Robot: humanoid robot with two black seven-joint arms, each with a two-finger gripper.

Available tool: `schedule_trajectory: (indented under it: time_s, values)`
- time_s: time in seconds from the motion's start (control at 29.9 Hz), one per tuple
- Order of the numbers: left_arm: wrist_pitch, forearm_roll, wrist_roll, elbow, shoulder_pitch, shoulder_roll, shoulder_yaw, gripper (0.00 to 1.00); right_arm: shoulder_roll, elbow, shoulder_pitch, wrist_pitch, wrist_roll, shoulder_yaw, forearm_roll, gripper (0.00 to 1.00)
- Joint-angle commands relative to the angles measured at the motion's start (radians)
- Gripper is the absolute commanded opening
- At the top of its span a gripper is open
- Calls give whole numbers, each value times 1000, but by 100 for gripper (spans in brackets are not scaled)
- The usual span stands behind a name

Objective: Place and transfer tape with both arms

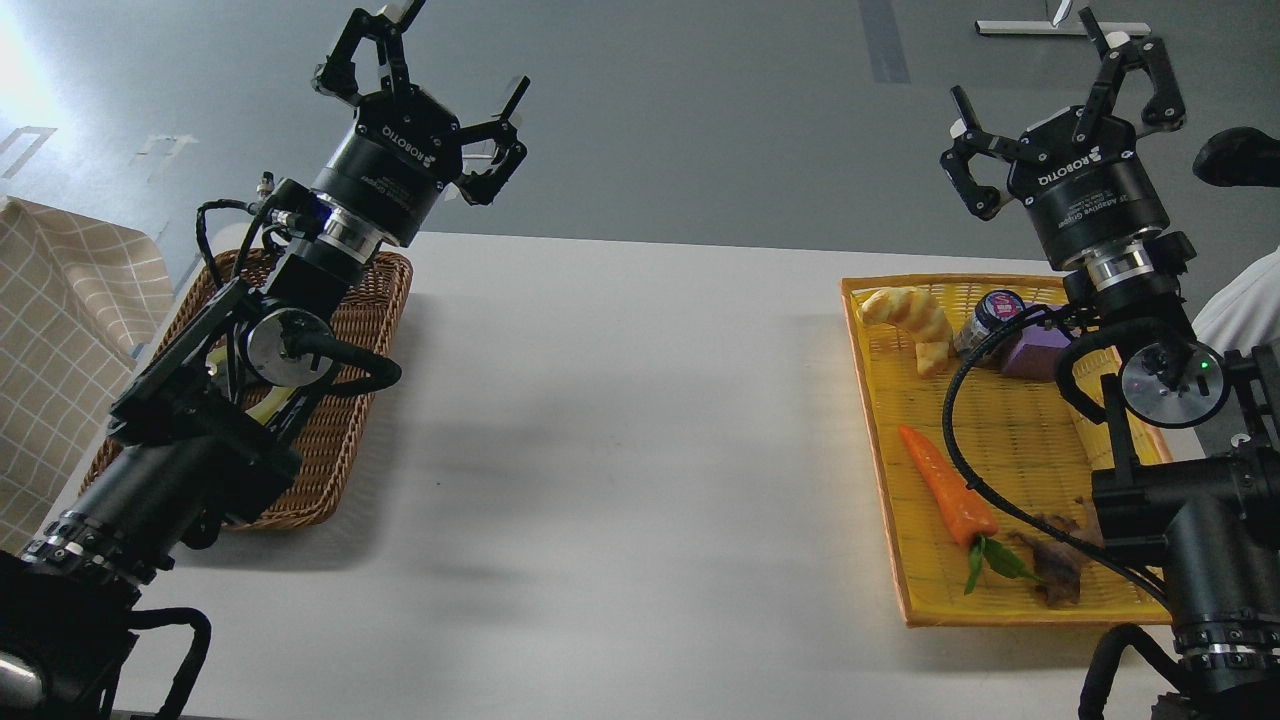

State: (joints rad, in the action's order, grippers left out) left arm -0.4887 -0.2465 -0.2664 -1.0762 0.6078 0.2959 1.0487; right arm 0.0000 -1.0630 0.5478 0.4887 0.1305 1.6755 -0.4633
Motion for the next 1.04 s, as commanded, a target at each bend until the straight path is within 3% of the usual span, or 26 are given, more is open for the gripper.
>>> schedule_trajectory:
  time_s: [0.0,1.0]
  values:
    - [0,1,-1,-2,0,-3,2,98,0,0,1,0,1,0,0,100]
    - [0,3,-1,-1,-13,-3,2,98,0,-6,-3,0,0,4,2,100]
